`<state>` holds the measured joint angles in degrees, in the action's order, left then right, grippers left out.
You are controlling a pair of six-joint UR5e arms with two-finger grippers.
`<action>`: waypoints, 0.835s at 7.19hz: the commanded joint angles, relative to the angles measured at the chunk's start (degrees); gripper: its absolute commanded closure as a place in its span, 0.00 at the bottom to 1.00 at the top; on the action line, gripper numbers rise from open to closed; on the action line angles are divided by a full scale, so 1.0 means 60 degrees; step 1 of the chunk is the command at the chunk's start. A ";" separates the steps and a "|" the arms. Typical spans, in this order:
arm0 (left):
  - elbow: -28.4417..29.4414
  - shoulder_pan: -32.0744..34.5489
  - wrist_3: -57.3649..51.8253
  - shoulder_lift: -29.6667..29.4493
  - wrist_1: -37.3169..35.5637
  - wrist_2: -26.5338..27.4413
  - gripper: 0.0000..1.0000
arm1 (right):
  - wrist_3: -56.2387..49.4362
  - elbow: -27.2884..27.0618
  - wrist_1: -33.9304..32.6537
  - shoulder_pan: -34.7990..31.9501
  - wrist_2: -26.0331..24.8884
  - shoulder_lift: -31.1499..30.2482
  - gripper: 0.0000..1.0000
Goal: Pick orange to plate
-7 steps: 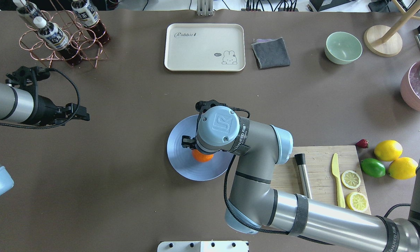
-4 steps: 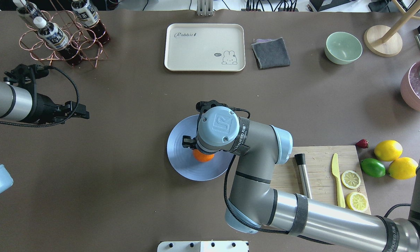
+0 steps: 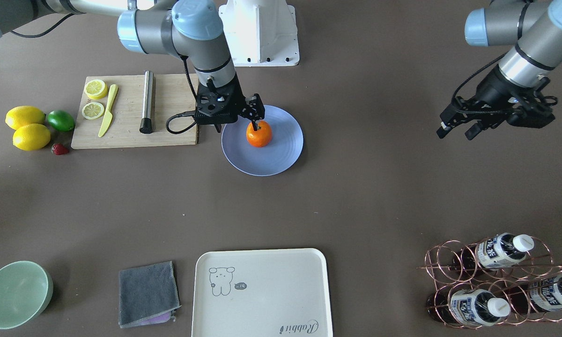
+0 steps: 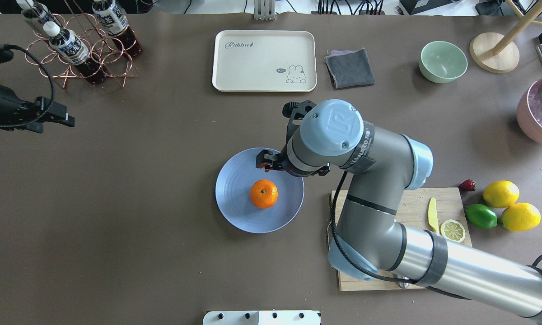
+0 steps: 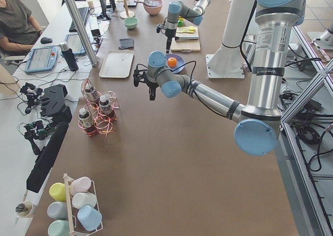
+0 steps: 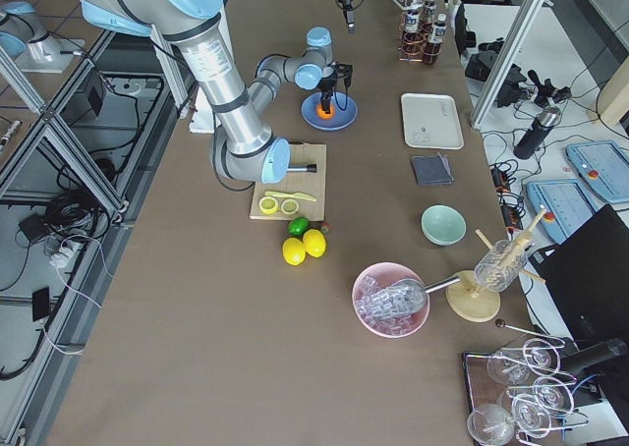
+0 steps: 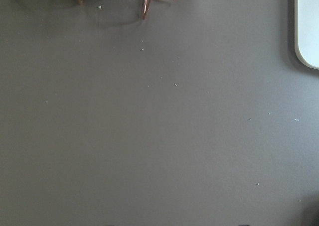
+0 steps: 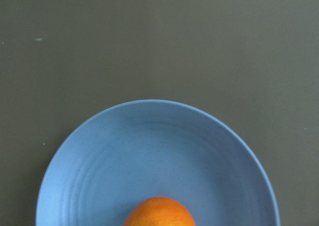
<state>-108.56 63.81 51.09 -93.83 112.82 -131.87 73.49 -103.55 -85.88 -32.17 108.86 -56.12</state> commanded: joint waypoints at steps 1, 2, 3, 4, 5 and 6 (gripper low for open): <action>0.0092 0.2627 -0.4877 0.0009 -0.3449 -0.1049 0.18 | -0.3891 -0.1095 -0.0409 -0.2755 0.2515 -0.2266 0.00; 0.0120 0.3376 -0.6492 0.0024 -0.4612 -0.1049 0.18 | -0.6131 -0.1140 -0.0452 -0.4233 0.3251 -0.3409 0.00; 0.0323 0.4181 -0.8059 0.0082 -0.5509 -0.1049 0.12 | -0.8532 -0.0894 -0.0569 -0.5945 0.4201 -0.4407 0.00; 0.0528 0.4508 -0.9743 0.0256 -0.6417 -0.0933 0.04 | -1.0775 -0.0732 -0.1106 -0.7456 0.4443 -0.5243 0.00; 0.0907 0.5237 -1.0717 0.0679 -0.6455 -0.0961 0.03 | -1.3089 -0.0368 -0.1924 -0.8689 0.4343 -0.5745 0.00; 0.0969 0.5490 -1.0756 0.0842 -0.6412 -0.0990 0.03 | -1.5258 0.0535 -0.2469 -0.9731 0.4183 -0.5692 0.00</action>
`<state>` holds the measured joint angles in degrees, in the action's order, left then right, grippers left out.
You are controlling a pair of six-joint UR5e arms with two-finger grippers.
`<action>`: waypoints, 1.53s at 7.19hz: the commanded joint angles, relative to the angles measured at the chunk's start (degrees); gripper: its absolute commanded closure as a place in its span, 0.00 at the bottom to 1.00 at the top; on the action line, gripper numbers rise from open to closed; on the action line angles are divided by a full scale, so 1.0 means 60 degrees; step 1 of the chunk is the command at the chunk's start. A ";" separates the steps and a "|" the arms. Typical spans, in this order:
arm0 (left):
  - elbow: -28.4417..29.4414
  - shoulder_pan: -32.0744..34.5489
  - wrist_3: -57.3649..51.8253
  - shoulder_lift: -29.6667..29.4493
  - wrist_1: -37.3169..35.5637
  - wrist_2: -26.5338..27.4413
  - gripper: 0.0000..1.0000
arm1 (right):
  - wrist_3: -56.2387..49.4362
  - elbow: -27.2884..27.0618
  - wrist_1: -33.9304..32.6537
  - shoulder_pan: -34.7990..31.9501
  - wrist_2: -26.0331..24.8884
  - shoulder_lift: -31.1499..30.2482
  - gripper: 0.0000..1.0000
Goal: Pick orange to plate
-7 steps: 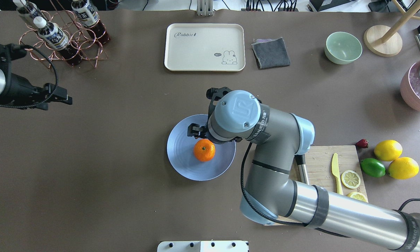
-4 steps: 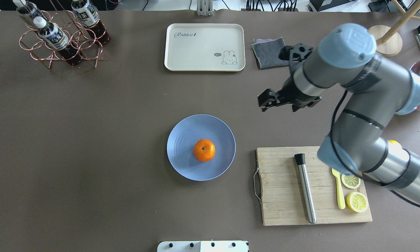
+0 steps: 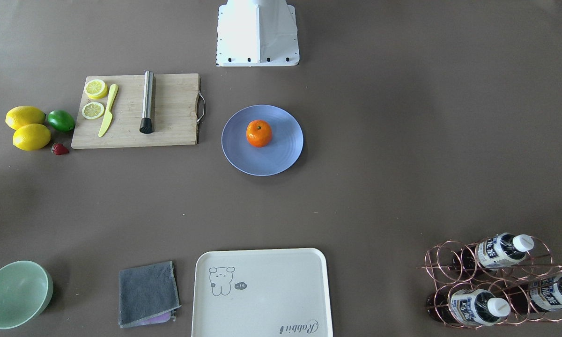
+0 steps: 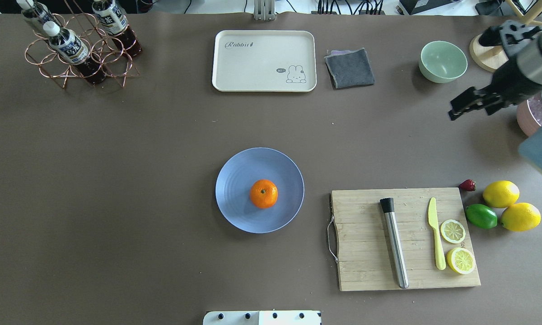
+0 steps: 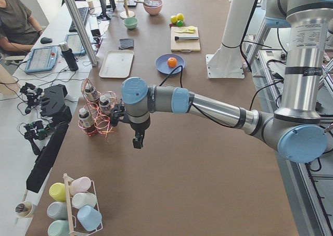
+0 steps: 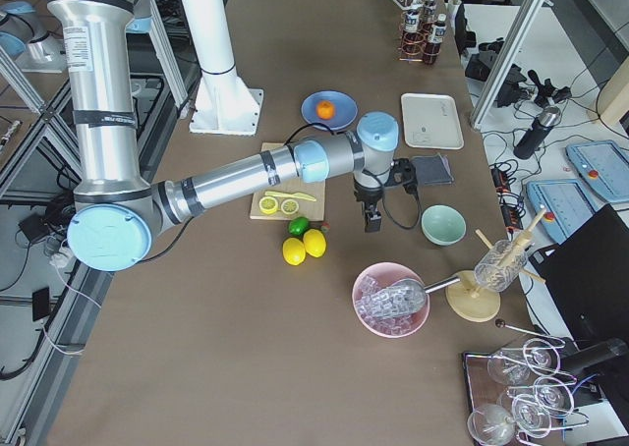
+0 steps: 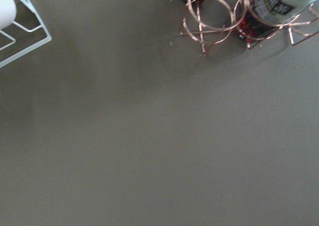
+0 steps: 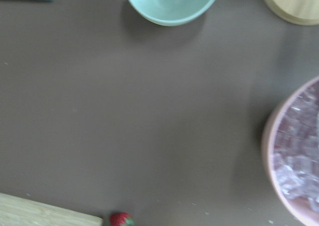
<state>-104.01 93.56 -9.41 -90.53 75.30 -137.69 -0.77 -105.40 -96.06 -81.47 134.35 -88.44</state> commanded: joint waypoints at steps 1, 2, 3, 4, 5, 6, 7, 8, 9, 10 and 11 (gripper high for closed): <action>0.0167 0.0608 -0.0672 0.0381 -0.0099 -0.0049 0.03 | -0.3977 0.1476 -0.0777 -0.2075 -0.0227 -0.0333 0.00; 0.0413 0.0710 -0.0614 0.0222 0.0104 -0.0049 0.03 | -0.4060 0.1541 -0.0821 -0.2254 -0.0214 -0.0508 0.00; 0.0430 0.0726 -0.0614 0.0307 0.0121 -0.0034 0.03 | -0.4061 0.1469 -0.0821 -0.2299 -0.0229 -0.0538 0.00; 0.0430 0.0769 -0.0657 0.0395 0.0106 -0.0020 0.03 | -0.4061 0.1512 -0.0821 -0.2300 -0.0229 -0.0495 0.00; 0.0372 0.0929 -0.0687 0.0686 0.0121 -0.0049 0.03 | -0.4061 0.1527 -0.0821 -0.2300 -0.0243 -0.0451 0.00; 0.0372 0.0974 -0.0658 0.0718 0.0121 -0.0049 0.03 | -0.4061 0.1512 -0.0821 -0.2300 -0.0229 -0.0451 0.00; 0.0357 0.0975 -0.0658 0.0718 0.0121 -0.0020 0.03 | -0.4061 0.1527 -0.0821 -0.2300 -0.0229 -0.0451 0.00; 0.0386 0.0975 -0.0658 0.0718 0.0121 -0.0005 0.03 | -0.4061 0.1512 -0.0821 -0.2300 -0.0243 -0.0523 0.00; 0.0387 0.0975 -0.0643 0.0718 0.0121 -0.0005 0.03 | -0.4061 0.1498 -0.0821 -0.2300 -0.0244 -0.0553 0.00; 0.0372 0.0989 -0.0629 0.0718 0.0121 -0.0005 0.03 | -0.4076 0.1512 -0.0821 -0.2300 -0.0244 -0.0582 0.00; 0.0372 0.0975 -0.0585 0.0718 0.0121 -0.0005 0.03 | -0.4076 0.1454 -0.0836 -0.2300 -0.0244 -0.0612 0.00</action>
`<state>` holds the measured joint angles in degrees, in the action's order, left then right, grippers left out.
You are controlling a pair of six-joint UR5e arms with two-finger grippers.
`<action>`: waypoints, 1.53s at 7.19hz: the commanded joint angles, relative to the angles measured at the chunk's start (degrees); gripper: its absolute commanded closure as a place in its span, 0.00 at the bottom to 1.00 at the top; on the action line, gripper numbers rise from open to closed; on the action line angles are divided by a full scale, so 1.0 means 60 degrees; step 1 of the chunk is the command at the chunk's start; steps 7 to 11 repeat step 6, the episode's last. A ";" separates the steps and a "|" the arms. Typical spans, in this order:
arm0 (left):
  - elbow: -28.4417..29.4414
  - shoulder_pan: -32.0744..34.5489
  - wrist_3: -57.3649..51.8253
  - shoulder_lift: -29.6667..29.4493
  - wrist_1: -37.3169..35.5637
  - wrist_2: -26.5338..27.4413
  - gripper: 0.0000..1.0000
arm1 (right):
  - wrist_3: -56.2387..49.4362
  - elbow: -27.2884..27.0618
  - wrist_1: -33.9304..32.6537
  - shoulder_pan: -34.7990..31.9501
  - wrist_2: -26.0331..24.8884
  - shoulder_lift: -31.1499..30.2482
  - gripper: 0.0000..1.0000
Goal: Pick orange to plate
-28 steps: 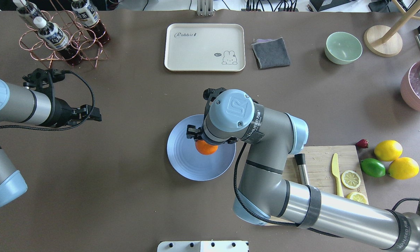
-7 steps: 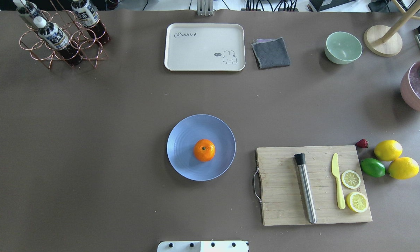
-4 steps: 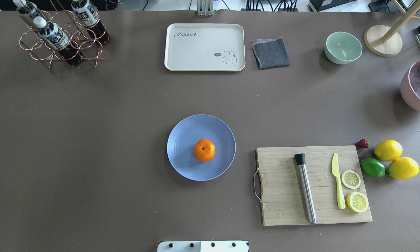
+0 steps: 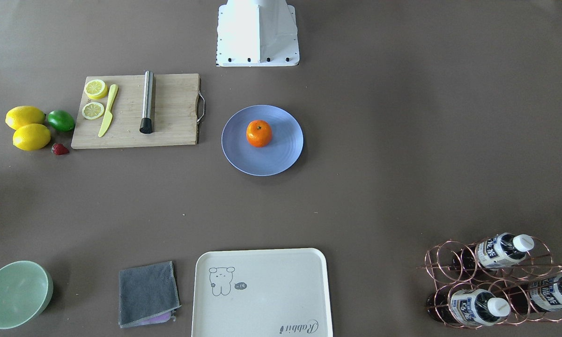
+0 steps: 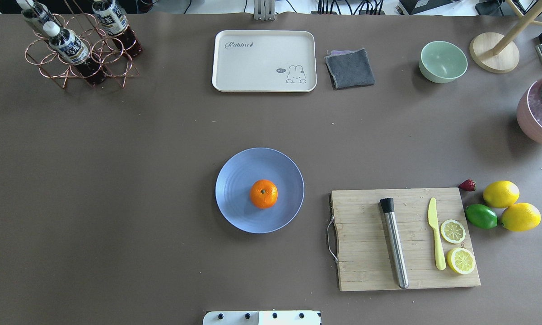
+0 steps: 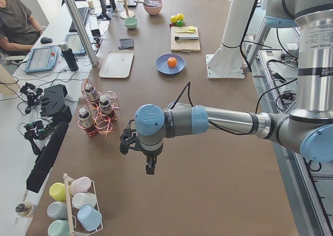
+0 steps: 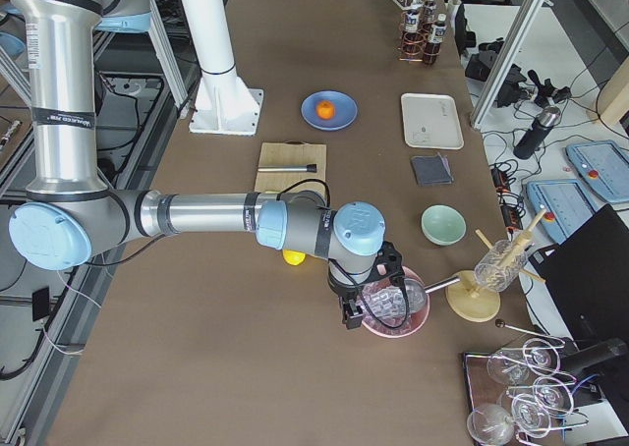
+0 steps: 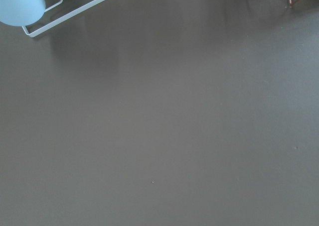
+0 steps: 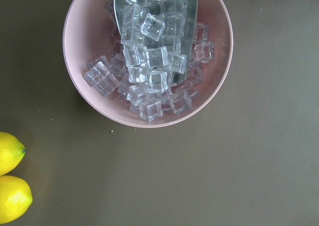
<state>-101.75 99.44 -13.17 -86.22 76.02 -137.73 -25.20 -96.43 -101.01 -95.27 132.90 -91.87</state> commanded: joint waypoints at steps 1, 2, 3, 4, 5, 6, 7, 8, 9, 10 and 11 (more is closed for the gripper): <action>0.0082 -0.0006 0.0012 -0.0029 0.0015 0.0016 0.03 | 0.0010 0.0089 0.0003 0.0014 -0.0102 0.0018 0.00; 0.0054 -0.0006 -0.0003 -0.0087 0.0015 0.0016 0.03 | 0.0024 0.0061 0.0018 0.0014 -0.0205 0.0092 0.00; 0.0010 -0.0006 0.0041 -0.0131 0.0015 0.0001 0.03 | 0.0053 0.0119 0.0032 0.0014 -0.0220 0.0121 0.00; 0.0038 -0.0006 0.0041 -0.0175 0.0015 -0.0013 0.03 | 0.0068 0.0105 0.0033 0.0014 -0.0206 0.0180 0.00; 0.0024 -0.0006 0.0041 -0.0161 0.0029 -0.0042 0.03 | 0.0112 0.0062 0.0033 0.0014 -0.0177 0.0180 0.00; -0.0019 -0.0006 0.0027 -0.0175 0.0029 -0.0057 0.03 | 0.0127 0.0076 0.0033 0.0014 -0.0206 0.0180 0.00; -0.0019 -0.0006 0.0027 -0.0175 0.0029 -0.0057 0.03 | 0.0127 0.0076 0.0033 0.0014 -0.0206 0.0180 0.00; -0.0019 -0.0006 0.0027 -0.0175 0.0029 -0.0057 0.03 | 0.0127 0.0076 0.0033 0.0014 -0.0206 0.0180 0.00; -0.0019 -0.0006 0.0027 -0.0175 0.0029 -0.0057 0.03 | 0.0127 0.0076 0.0033 0.0014 -0.0206 0.0180 0.00; -0.0019 -0.0006 0.0027 -0.0175 0.0029 -0.0057 0.03 | 0.0127 0.0076 0.0033 0.0014 -0.0206 0.0180 0.00; -0.0019 -0.0006 0.0027 -0.0175 0.0029 -0.0057 0.03 | 0.0127 0.0076 0.0033 0.0014 -0.0206 0.0180 0.00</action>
